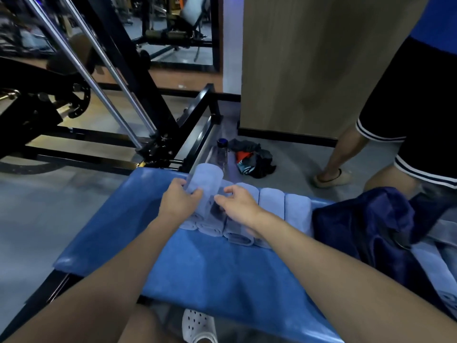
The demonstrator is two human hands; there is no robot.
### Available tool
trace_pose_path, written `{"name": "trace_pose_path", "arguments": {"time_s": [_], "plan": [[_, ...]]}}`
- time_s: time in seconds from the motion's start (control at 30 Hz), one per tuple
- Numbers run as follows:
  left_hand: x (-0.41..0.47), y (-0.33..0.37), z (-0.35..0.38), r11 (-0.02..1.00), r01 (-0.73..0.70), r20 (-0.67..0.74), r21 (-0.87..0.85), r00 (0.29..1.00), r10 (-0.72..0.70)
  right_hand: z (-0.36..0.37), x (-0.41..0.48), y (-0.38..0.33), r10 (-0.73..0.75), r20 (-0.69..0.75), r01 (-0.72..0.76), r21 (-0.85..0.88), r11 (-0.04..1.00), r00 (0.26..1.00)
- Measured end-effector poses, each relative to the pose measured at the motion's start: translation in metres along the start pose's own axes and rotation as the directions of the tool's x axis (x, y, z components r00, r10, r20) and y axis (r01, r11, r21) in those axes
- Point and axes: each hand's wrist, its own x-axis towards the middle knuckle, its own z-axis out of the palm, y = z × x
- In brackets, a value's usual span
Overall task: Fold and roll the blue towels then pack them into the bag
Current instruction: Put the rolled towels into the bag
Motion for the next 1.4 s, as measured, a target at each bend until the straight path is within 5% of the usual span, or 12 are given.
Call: {"name": "trace_pose_path", "arguments": {"time_s": [0.23, 0.4, 0.53, 0.7, 0.83, 1.0, 1.23, 1.4], "plan": [[-0.01, 0.013, -0.005, 0.942, 0.002, 0.104, -0.334, 0.994, 0.035, 0.012, 0.013, 0.001, 0.147, 0.031, -0.143, 0.497, 0.856, 0.989], [-0.027, 0.022, -0.005, 0.89, -0.056, 0.236, -0.452, 0.955, 0.18, -0.013, -0.013, -0.006, 0.066, 0.08, -0.103, 0.693, 0.713, 0.995], [-0.044, 0.033, 0.009, 0.9, -0.119, 0.226, -0.418, 0.947, 0.23, -0.042, -0.044, -0.005, 0.061, -0.044, -0.009, 0.735, 0.678, 0.997], [-0.081, 0.06, 0.038, 0.865, 0.044, 0.411, -0.5, 0.891, 0.192, -0.088, -0.092, 0.008, -0.001, -0.153, 0.114, 0.734, 0.669, 0.988], [-0.12, 0.093, 0.065, 0.812, -0.11, 0.364, -0.573, 0.854, 0.372, -0.132, -0.136, 0.022, -0.104, -0.261, 0.262, 0.701, 0.663, 0.96], [-0.157, 0.134, 0.097, 0.795, -0.359, 0.389, -0.489, 0.726, 0.567, -0.185, -0.184, 0.039, -0.152, -0.423, 0.416, 0.649, 0.637, 0.893], [-0.193, 0.175, 0.159, 0.706, -0.567, 0.413, -0.425, 0.573, 0.708, -0.25, -0.231, 0.084, -0.039, -0.635, 0.483, 0.545, 0.686, 0.772], [-0.19, 0.188, 0.202, 0.464, -0.885, 0.375, 0.046, 0.446, 0.813, -0.287, -0.255, 0.126, 0.08, -0.628, 0.342, 0.521, 0.782, 0.774]]}}
